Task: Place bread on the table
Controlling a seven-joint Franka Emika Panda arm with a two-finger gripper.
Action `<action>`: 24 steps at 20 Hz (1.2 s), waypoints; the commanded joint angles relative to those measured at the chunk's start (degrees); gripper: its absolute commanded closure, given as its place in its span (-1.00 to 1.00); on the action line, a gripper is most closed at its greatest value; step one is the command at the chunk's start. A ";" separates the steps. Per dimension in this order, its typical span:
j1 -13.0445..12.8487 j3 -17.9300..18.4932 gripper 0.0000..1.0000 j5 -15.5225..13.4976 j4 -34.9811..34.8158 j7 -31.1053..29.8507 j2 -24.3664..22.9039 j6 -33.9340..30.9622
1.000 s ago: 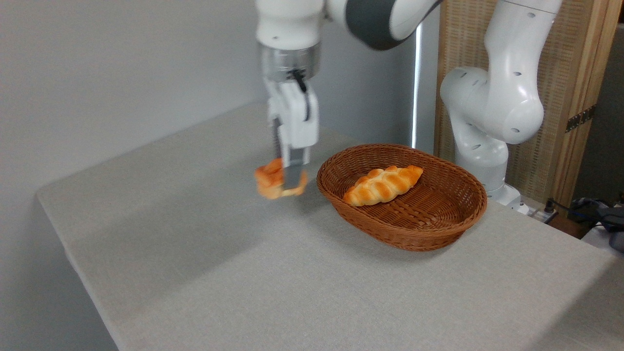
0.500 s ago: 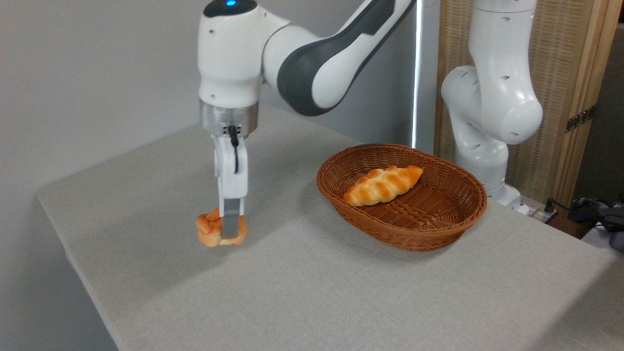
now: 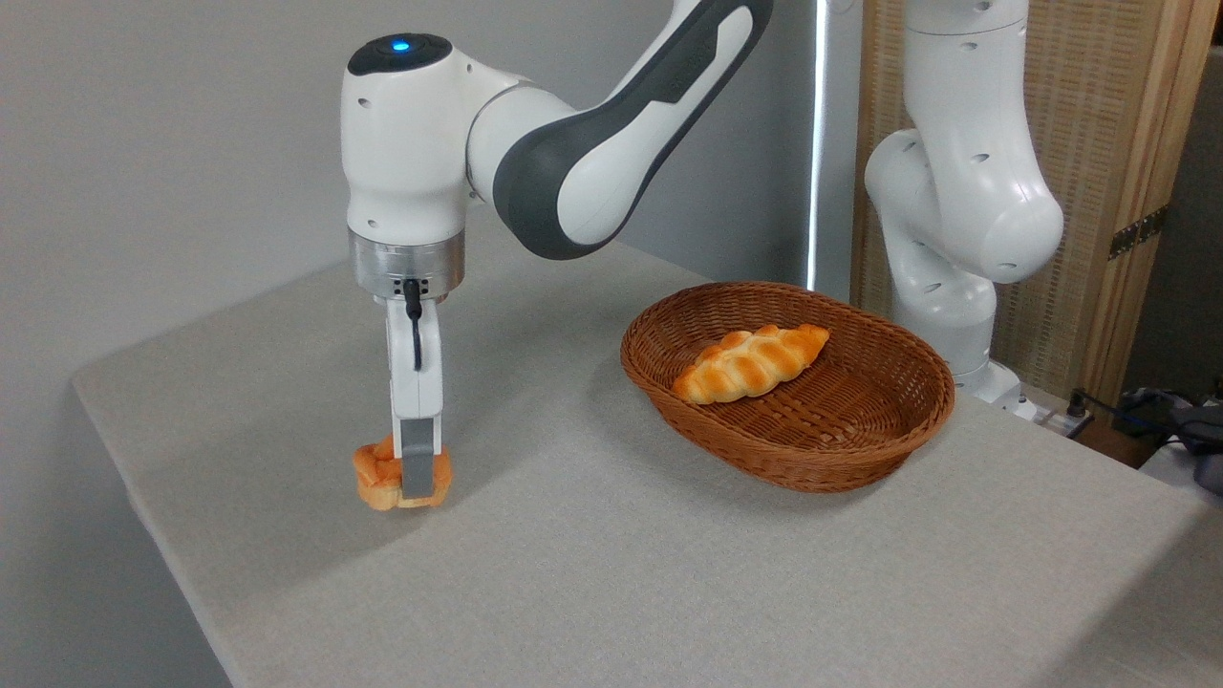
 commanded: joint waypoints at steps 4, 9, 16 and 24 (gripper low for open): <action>-0.06 -0.66 -1.00 -0.71 0.42 -0.69 0.01 0.71; 0.81 0.04 -1.00 -0.80 5.23 -1.39 -1.22 -6.02; 9.86 0.22 -1.00 -0.63 25.11 -16.03 -1.14 -34.09; 10.66 1.45 -1.00 3.94 27.58 -27.32 -1.23 -40.68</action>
